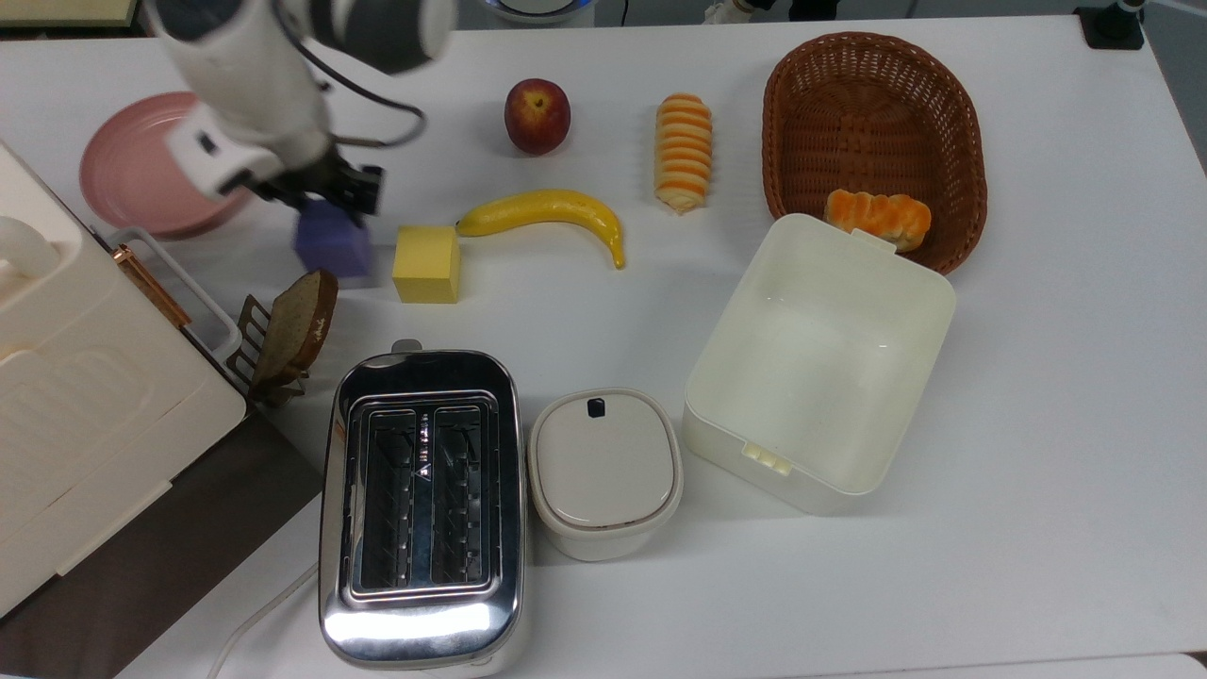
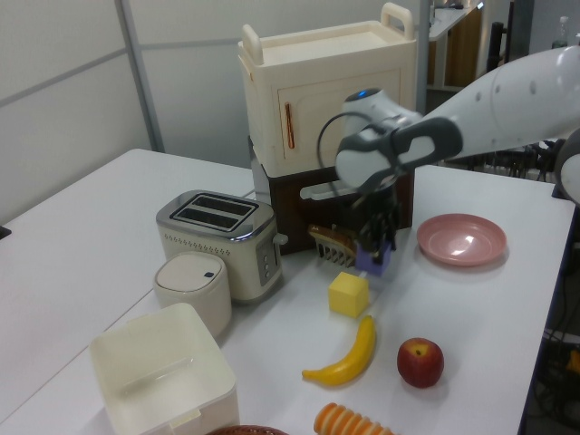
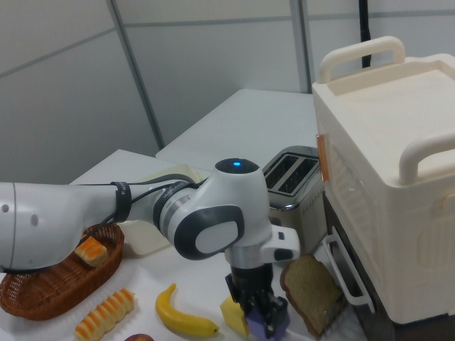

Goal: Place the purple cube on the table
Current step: 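Carry the purple cube off the plate and lower it beside the yellow cube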

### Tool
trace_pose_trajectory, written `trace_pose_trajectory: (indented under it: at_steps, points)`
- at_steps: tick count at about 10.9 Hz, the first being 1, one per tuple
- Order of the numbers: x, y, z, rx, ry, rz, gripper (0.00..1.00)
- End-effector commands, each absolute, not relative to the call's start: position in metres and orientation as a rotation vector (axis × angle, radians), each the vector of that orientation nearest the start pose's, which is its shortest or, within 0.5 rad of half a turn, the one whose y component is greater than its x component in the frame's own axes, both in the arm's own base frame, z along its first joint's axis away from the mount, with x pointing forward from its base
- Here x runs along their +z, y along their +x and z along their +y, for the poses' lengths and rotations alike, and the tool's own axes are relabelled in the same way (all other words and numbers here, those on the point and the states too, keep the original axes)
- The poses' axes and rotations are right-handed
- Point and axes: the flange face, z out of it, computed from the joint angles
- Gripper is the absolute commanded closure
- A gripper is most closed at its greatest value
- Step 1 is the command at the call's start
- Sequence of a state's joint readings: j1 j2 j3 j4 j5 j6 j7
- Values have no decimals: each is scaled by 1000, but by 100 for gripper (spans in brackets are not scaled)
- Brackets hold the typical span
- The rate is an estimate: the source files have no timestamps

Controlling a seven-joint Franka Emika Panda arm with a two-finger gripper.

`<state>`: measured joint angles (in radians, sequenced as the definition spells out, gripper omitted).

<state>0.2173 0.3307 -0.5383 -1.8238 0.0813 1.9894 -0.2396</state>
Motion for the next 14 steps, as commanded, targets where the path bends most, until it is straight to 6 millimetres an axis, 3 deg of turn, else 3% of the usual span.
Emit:
trace_pose_trajectory:
  at_steps: [1,5,7,10,11,12,13,14]
  points:
    - [341,608,-100,272,-3214,201,82]
    - [335,620,-1,232,-3232,220,81]
    - [335,621,1,229,-3241,236,79]
    - [338,618,-35,253,-3259,202,79]
    - [335,617,-50,267,-3267,175,72]
    - [335,617,-53,263,-3268,181,24]
    - [336,617,-53,255,-3270,192,0]
    - [344,618,-53,234,-3269,201,0]
